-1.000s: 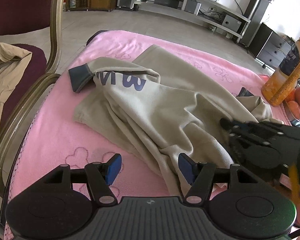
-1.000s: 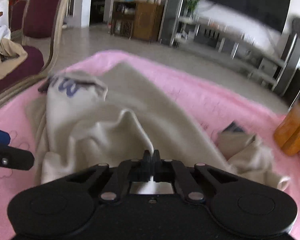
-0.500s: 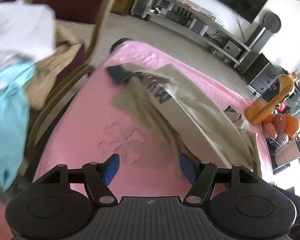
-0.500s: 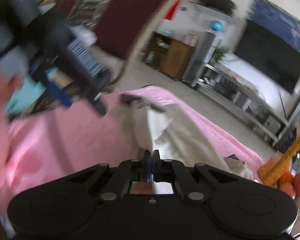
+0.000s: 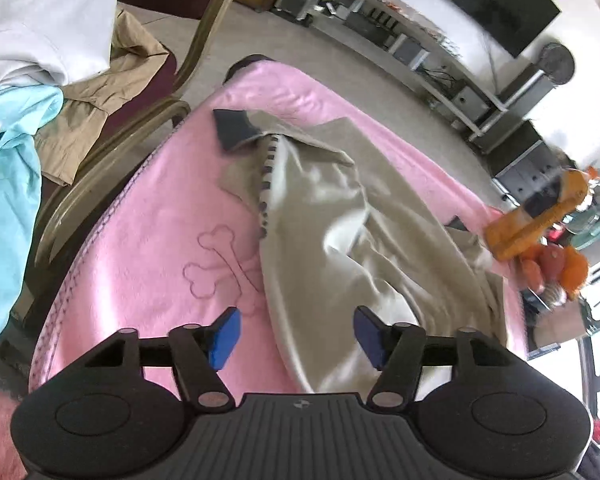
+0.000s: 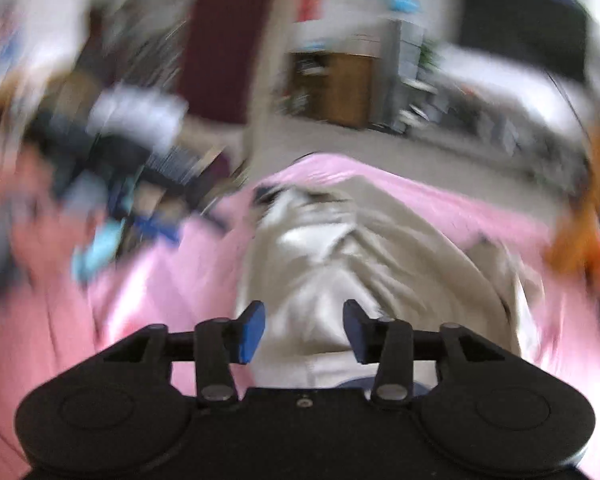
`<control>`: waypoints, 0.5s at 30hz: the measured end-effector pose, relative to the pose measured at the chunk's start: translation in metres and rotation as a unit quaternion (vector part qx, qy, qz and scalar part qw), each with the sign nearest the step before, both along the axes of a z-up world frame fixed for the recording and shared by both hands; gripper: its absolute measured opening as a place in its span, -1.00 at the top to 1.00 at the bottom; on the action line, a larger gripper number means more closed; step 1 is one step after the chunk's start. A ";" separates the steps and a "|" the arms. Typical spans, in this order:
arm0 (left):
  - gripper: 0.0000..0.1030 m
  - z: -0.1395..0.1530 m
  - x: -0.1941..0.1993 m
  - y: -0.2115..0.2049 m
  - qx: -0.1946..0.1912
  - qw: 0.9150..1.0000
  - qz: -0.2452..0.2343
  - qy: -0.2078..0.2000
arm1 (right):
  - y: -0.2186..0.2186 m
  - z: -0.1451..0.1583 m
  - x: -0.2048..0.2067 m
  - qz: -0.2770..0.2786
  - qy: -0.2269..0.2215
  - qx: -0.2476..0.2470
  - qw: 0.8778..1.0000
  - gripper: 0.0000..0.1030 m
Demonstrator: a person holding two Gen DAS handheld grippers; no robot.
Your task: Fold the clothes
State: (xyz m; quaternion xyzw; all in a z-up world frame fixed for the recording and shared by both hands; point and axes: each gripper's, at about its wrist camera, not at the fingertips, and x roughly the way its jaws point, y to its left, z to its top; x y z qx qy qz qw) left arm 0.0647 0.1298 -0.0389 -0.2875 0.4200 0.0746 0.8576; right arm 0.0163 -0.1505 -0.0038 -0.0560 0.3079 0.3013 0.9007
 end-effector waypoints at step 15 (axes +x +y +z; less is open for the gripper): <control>0.62 -0.080 0.052 0.021 -0.096 0.994 0.045 0.024 | -0.163 -0.090 0.058 -0.223 0.231 0.357 0.877 0.10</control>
